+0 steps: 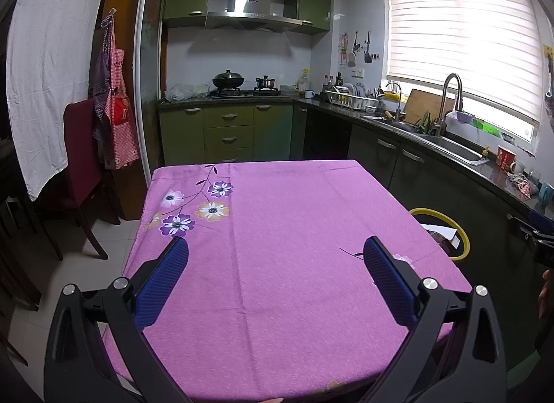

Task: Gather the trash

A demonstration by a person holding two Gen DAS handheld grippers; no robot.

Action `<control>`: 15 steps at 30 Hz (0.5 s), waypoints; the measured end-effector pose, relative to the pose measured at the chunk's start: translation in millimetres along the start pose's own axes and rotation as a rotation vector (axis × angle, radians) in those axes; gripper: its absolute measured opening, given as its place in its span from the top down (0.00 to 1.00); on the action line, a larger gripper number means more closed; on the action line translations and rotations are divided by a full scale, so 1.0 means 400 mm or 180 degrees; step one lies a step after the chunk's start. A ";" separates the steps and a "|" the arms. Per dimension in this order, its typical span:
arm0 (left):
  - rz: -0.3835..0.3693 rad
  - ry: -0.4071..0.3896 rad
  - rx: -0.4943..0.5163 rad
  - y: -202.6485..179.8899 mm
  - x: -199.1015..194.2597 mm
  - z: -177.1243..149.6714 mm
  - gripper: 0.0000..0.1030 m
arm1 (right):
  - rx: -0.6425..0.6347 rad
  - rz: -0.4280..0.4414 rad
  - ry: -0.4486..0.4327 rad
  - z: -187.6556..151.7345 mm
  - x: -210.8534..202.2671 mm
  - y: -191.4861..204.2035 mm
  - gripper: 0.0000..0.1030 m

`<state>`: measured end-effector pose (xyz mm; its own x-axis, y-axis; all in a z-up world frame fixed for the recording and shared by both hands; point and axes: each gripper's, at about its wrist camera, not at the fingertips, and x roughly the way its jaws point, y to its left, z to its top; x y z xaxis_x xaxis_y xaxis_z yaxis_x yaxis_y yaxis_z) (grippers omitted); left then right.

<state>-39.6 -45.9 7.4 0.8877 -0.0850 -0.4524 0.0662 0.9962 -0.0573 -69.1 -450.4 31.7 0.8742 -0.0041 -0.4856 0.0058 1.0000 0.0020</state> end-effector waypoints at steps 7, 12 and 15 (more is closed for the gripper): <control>0.0011 0.0028 0.0020 -0.008 0.004 -0.003 0.06 | -0.0012 0.0012 0.0013 -0.007 0.005 0.000 0.04; 0.0034 -0.0012 0.0053 -0.012 0.004 -0.001 0.07 | -0.0010 0.0013 0.0020 -0.009 0.008 0.000 0.04; 0.0042 -0.0050 0.0065 -0.012 0.002 0.000 0.07 | -0.0008 0.0015 0.0024 -0.009 0.008 0.001 0.04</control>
<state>-39.2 -50.6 7.5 0.8956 -0.0718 -0.4390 0.0637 0.9974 -0.0332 -67.9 -450.1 27.0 0.8705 0.0007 -0.4923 0.0003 1.0000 0.0020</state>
